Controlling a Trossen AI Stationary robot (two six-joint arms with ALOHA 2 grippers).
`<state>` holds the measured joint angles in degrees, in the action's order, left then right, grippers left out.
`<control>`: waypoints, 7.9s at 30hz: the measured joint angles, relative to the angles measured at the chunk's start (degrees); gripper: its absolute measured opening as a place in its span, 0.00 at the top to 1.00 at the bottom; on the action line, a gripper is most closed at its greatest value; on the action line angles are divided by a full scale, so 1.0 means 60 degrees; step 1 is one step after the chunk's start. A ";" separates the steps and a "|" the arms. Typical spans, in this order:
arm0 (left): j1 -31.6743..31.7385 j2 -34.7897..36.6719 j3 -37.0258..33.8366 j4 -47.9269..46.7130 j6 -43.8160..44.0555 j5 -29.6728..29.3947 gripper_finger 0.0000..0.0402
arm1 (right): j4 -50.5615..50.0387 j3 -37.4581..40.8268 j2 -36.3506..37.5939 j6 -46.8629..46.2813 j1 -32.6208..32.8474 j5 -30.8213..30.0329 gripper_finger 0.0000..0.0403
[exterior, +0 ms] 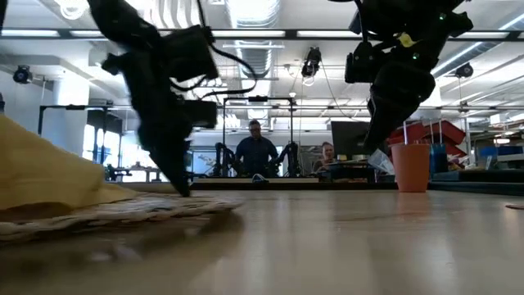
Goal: Set table place
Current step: Move the brown table mat to the center of the table, then move the yellow napkin to the bottom left of the table, then put the blue and white patterned plate on the brown table mat
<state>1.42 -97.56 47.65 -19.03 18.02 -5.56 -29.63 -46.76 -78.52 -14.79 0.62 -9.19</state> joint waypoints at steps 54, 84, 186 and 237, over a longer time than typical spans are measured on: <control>0.1675 -0.2296 0.4733 0.0604 -0.2228 0.0896 0.88 | 0.2241 0.1302 0.0015 -0.1182 0.0998 0.0270 0.72; 0.1228 -0.2035 0.5576 -0.2576 -0.1886 -0.0069 0.34 | 0.1883 0.2029 -0.0113 -0.1788 0.1002 0.0015 0.73; -0.3028 0.0229 0.1984 -0.3460 0.2815 -0.1021 0.51 | 0.1900 0.2033 -0.0120 -0.1865 0.0619 -0.1237 0.73; 0.4077 0.5695 -0.0126 -0.5977 0.3705 -0.5502 0.58 | 0.4738 0.1271 -0.0193 -0.0591 -0.0336 -0.0826 0.62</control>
<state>25.88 -63.39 46.89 -54.89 40.24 -38.57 -1.20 -39.13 -79.68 -18.34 -1.39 -14.15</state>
